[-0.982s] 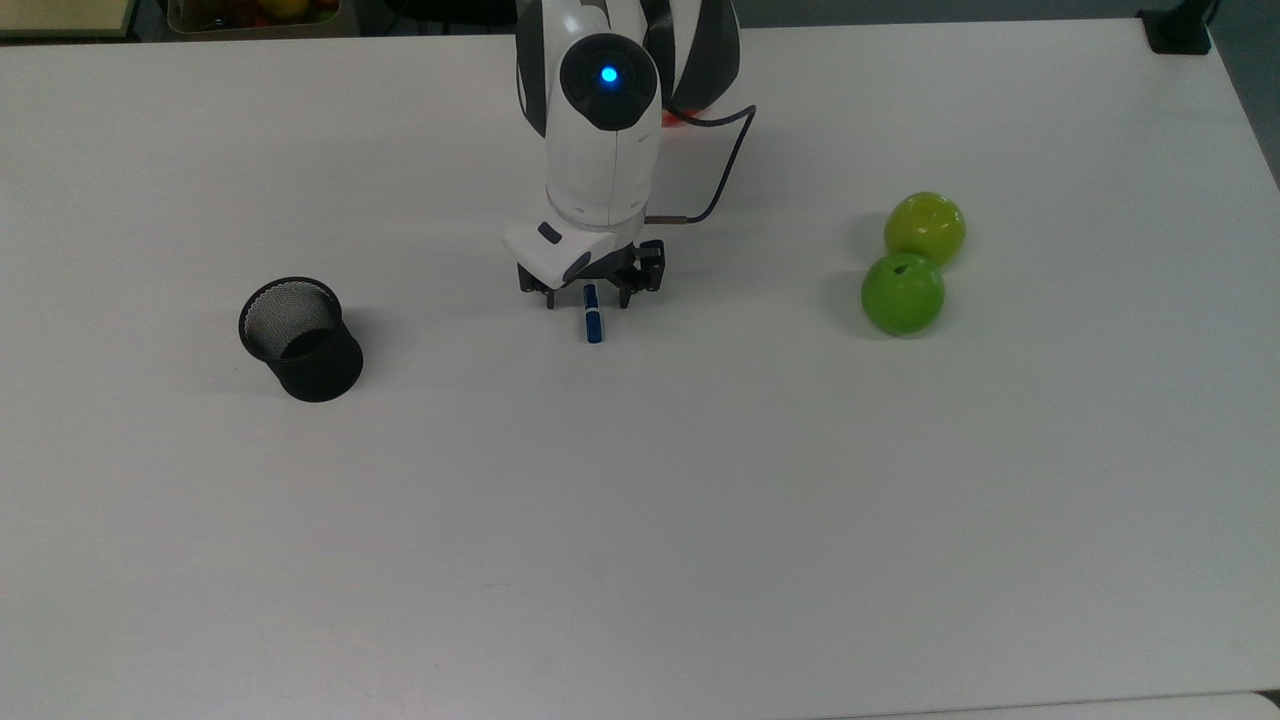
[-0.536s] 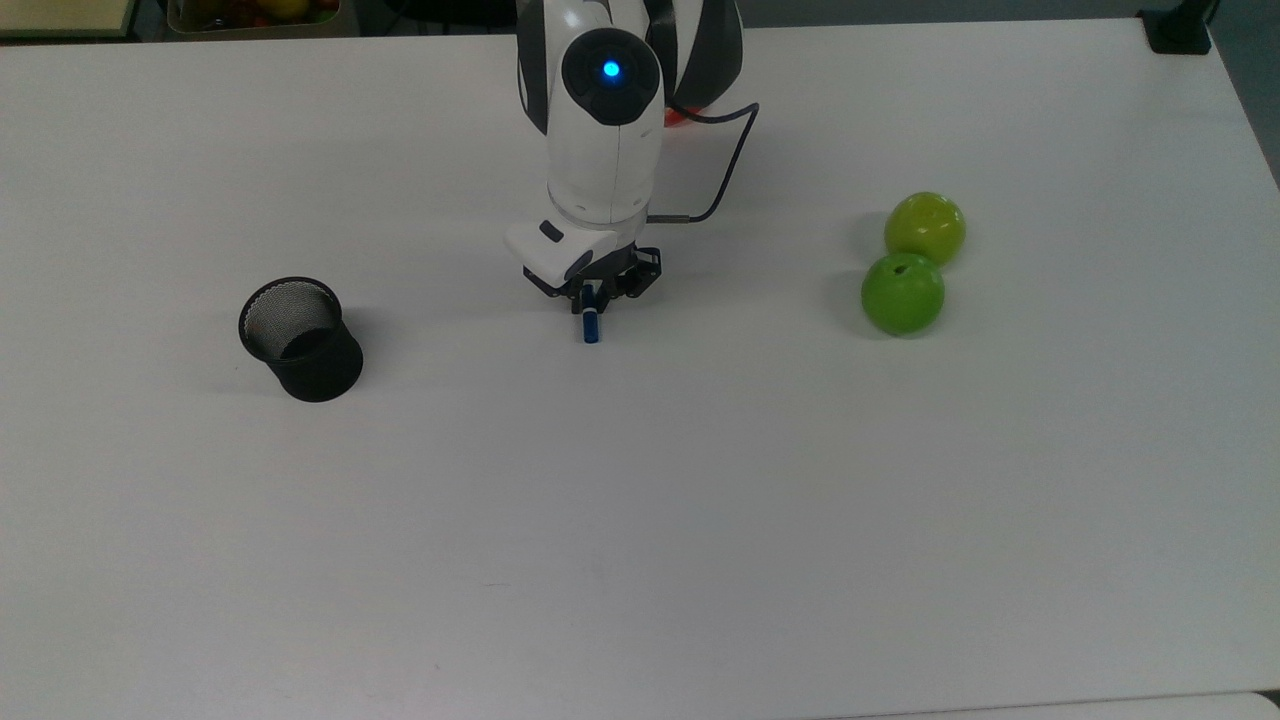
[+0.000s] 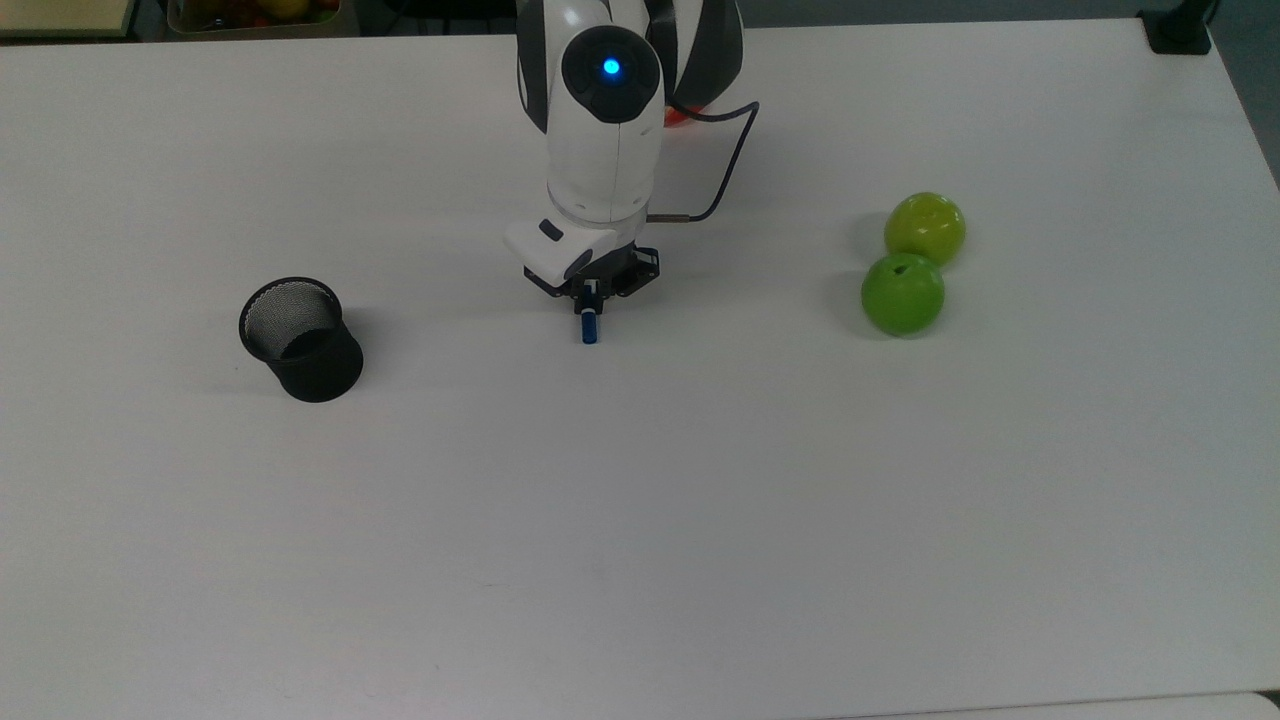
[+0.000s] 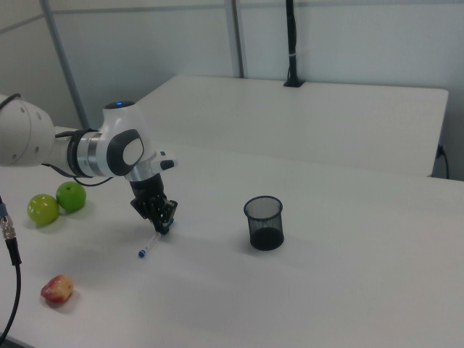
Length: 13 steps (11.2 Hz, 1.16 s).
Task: Place marker
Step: 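Lift the marker up off the table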
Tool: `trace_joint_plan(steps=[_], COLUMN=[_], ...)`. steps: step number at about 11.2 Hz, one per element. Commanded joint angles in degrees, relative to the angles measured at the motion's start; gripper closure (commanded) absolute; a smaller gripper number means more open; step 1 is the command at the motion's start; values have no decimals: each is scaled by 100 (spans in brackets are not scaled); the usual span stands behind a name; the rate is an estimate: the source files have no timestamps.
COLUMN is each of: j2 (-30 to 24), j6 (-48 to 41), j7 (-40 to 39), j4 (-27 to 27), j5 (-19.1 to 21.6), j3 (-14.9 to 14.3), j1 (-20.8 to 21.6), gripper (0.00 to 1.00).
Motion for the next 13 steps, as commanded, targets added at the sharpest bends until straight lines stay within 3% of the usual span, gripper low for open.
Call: trace_joint_plan(steps=[1, 7, 10, 13], j2=[-236, -1010, -1063, -1203], j6=[-279, -2186, -3328, -3402], j7=[143, 125, 81, 38], j4=[66, 1049, 1909, 1965], j5=[-107, -10, 16, 95], j3=[-18, -71, -89, -106], j1=[45, -8, -60, -78], gripper=[91, 91, 91, 91])
